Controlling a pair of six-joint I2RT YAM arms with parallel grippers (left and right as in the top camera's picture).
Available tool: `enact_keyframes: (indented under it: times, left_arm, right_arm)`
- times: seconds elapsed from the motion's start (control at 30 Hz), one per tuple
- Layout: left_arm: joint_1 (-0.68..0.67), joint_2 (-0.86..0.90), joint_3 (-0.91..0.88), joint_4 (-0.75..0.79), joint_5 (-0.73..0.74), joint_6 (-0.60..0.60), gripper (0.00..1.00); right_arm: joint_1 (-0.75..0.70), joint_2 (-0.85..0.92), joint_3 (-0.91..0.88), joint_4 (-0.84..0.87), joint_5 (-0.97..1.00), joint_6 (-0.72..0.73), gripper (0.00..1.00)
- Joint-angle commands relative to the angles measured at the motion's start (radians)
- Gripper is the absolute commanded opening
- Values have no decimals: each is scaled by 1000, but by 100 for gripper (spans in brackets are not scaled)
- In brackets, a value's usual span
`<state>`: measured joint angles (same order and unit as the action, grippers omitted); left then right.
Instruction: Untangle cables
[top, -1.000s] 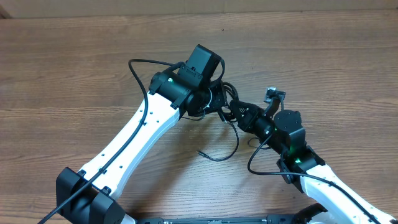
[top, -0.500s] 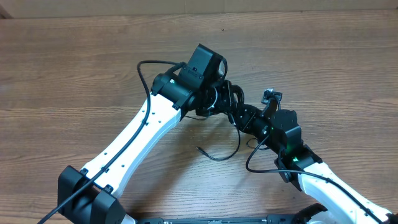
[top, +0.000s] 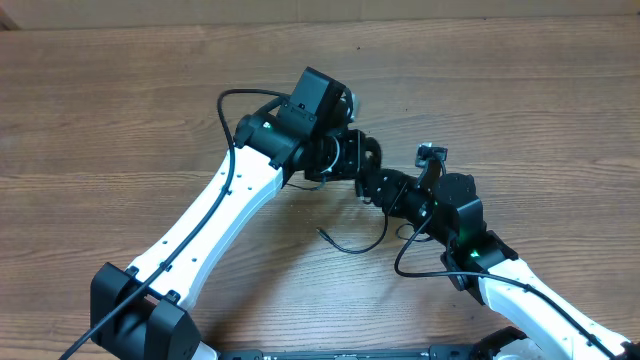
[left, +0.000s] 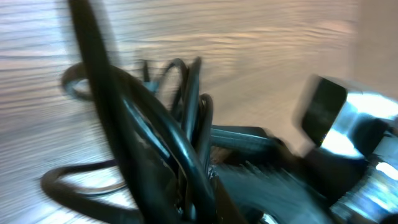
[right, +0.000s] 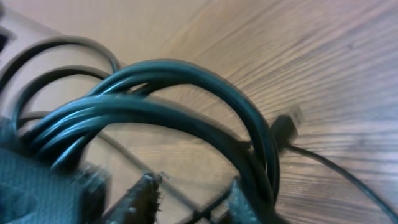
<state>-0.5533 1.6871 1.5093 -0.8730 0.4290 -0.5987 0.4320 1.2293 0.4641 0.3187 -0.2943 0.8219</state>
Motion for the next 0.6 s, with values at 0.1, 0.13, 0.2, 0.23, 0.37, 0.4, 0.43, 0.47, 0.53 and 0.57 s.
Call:
enact_keyframes:
  times: [0.1, 0.13, 0.2, 0.23, 0.37, 0.4, 0.43, 0.47, 0.53, 0.57]
  left_arm:
    - [29, -25, 30, -31, -222, 134, 4]
    - [30, -25, 30, -32, -222, 135, 4]
    - [29, -25, 30, -31, -222, 135, 4]
    - [29, -25, 30, -31, -222, 135, 4]
    - [30, -25, 30, -31, -222, 93, 4]
    - [29, -25, 30, -32, -222, 74, 4]
    - [29, -25, 30, -32, -219, 68, 4]
    - [29, -25, 30, -34, -219, 70, 4]
    - [29, -25, 30, -37, -206, 137, 4]
    - [29, -25, 30, -40, -187, 192, 4]
  right_arm:
    - [-49, -79, -6, -39, -177, -46, 62]
    - [-54, -93, -6, -53, -196, -47, 64]
    - [-60, -114, -6, -92, -209, -46, 68]
    - [-61, -123, -6, -113, -208, -47, 69]
    - [-61, -130, -6, -188, -208, -42, 71]
    - [-61, -130, -6, -210, -208, -42, 72]
    - [-61, -130, -6, -232, -207, -43, 74]
    - [-61, -130, -6, -247, -203, -44, 76]
    - [-61, -130, -6, -258, -193, -85, 78]
    - [-61, -130, -6, -257, -193, -120, 79]
